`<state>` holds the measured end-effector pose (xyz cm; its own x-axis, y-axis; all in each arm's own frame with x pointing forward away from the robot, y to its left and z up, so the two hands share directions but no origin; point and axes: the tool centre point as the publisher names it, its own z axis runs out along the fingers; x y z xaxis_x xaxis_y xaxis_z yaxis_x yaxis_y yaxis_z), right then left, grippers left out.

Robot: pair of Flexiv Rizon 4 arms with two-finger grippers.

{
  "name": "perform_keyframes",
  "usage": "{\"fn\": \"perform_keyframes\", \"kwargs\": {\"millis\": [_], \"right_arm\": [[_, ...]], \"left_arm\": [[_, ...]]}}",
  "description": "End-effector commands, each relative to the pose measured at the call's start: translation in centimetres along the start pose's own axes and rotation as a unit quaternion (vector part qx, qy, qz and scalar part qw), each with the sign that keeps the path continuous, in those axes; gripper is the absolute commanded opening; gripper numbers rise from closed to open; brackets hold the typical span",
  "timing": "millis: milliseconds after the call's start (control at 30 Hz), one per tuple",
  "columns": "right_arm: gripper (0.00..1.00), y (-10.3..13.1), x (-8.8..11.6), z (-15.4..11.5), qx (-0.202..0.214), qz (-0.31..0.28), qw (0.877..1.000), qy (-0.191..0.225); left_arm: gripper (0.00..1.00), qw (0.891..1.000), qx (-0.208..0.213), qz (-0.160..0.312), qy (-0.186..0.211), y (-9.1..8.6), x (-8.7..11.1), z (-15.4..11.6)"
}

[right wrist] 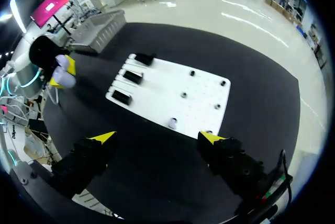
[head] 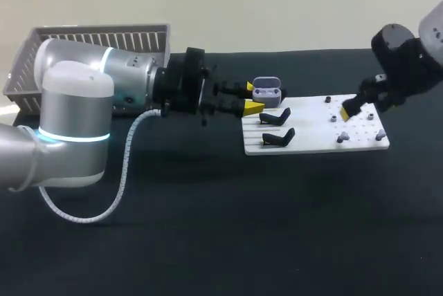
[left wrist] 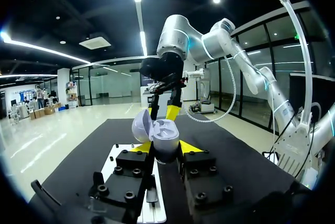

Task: Pick up each earbud case from the left stands, insert the matching earbuds, close the lid, and place the case in the box.

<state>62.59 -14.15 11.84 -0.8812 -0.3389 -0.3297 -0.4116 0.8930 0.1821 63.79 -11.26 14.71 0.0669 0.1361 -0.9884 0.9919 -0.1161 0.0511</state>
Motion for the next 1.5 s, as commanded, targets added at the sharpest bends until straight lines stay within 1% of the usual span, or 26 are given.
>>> {"fn": "perform_keyframes", "kwargs": {"millis": [33,100,233,433,667,700,733,800,867,900,933,1000,1133,1200,1267,1500], "right_arm": [[1.0,-1.3,0.3,0.5,0.181,0.003,0.983,0.013],[1.0,-2.1,0.8,0.9,0.2,-0.001,0.98,0.021],[1.0,-3.6,1.7,1.6,0.222,-0.008,0.974,0.036],[1.0,-5.2,2.7,2.6,0.23,-0.001,0.971,0.059],[1.0,-5.6,3.0,3.7,0.236,0.0,0.969,0.077],[0.95,-5.7,3.0,3.9,0.237,0.001,0.968,0.078],[0.93,-5.7,3.0,4.1,0.238,0.002,0.968,0.08],[0.81,-5.8,2.9,4.4,0.238,0.007,0.968,0.083],[0.76,-6.0,2.8,4.6,0.238,0.017,0.967,0.086],[0.72,-6.2,2.7,4.7,0.237,0.023,0.967,0.087],[0.62,-6.3,2.7,4.8,0.238,0.025,0.967,0.087],[0.53,-6.6,2.6,5.0,0.237,0.036,0.967,0.089],[0.53,-7.0,2.4,5.3,0.23,0.062,0.967,0.085],[0.49,-7.2,2.4,5.5,0.231,0.075,0.966,0.085],[0.49,-7.3,2.4,5.7,0.226,0.089,0.967,0.082],[0.48,-7.4,2.4,6.6,0.224,0.108,0.965,0.079]], "left_arm": [[0.0,1.0,-0.001,0.001,-0.001,0.0,0.1,0.0],[0.0,1.0,-0.001,0.001,-0.001,0.0,0.1,0.0],[0.0,1.0,-0.001,0.001,-0.001,0.0,0.1,0.0],[0.0,1.0,-0.001,0.001,-0.001,0.0,0.1,0.0],[0.0,1.0,-0.001,0.001,-0.001,0.0,0.1,0.0],[0.0,1.0,-0.001,0.001,-0.001,0.0,0.1,0.0],[0.0,1.0,-0.001,0.001,-0.001,0.0,0.1,0.0],[0.0,1.0,-0.001,0.001,-0.001,0.0,0.1,0.0],[0.0,1.0,-0.001,0.001,-0.001,0.0,0.1,0.0],[0.0,1.0,-0.001,0.001,-0.001,0.0,0.1,0.0],[0.0,1.0,-0.001,0.001,-0.001,0.0,0.1,0.0],[0.0,1.0,-0.001,0.001,-0.001,0.0,0.1,0.0],[0.0,1.0,-0.001,0.001,-0.001,0.0,0.1,0.0],[0.0,1.0,-0.001,0.001,-0.001,0.0,0.1,0.0],[0.0,1.0,-0.001,0.001,-0.001,0.0,0.1,0.0],[0.0,1.0,-0.001,0.001,-0.001,0.0,0.1,0.0]]}}
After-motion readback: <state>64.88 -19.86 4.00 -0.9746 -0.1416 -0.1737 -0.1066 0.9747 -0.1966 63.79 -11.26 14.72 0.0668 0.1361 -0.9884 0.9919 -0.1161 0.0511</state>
